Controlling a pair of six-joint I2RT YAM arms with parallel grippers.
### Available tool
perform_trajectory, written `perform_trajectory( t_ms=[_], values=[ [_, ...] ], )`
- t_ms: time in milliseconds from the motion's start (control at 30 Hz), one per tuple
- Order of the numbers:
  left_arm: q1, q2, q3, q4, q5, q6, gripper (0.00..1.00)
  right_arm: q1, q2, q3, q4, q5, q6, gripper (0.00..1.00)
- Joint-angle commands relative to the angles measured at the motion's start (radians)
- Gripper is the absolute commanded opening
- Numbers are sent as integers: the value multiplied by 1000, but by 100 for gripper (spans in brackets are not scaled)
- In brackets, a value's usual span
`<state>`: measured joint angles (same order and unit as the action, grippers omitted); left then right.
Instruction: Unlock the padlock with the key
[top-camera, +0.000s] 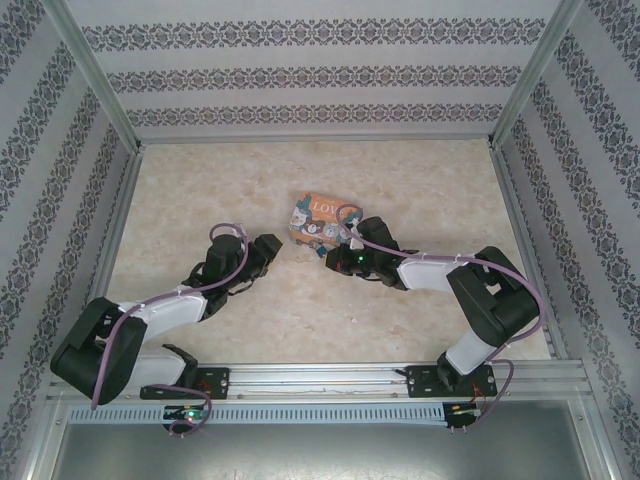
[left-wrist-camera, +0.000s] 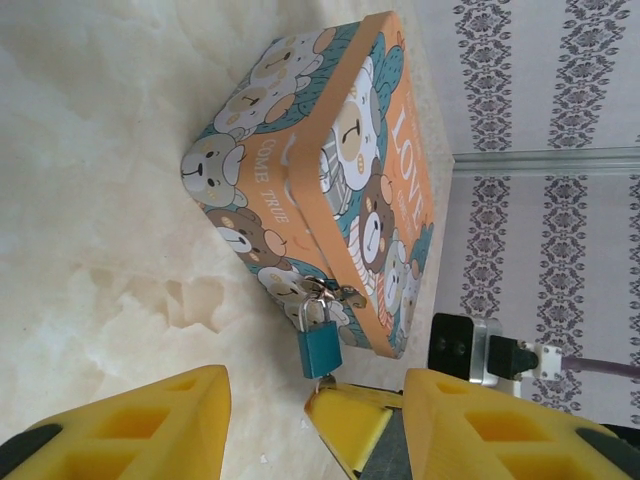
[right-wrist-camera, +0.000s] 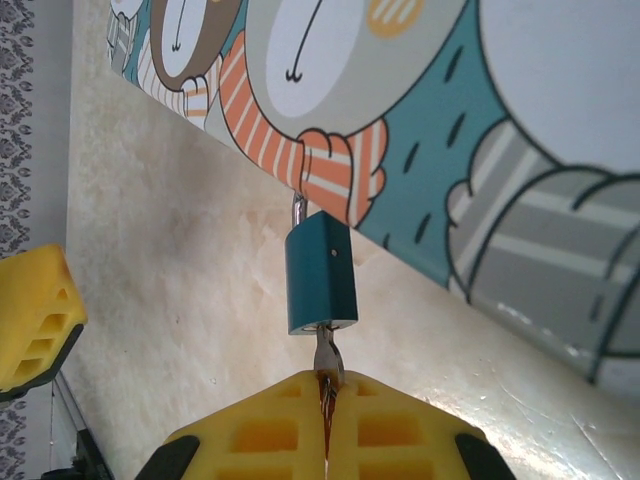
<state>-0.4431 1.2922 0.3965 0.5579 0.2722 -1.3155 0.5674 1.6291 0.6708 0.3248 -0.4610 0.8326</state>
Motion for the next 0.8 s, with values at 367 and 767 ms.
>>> perform_trajectory(
  t_ms=[367, 767],
  values=[
    [-27, 163, 41, 173, 32, -86, 45, 18, -25, 39, 16, 25, 13, 0],
    [-69, 303, 98, 258, 66, -111, 42, 16, -18, 50, 12, 22, 13, 0]
  ],
)
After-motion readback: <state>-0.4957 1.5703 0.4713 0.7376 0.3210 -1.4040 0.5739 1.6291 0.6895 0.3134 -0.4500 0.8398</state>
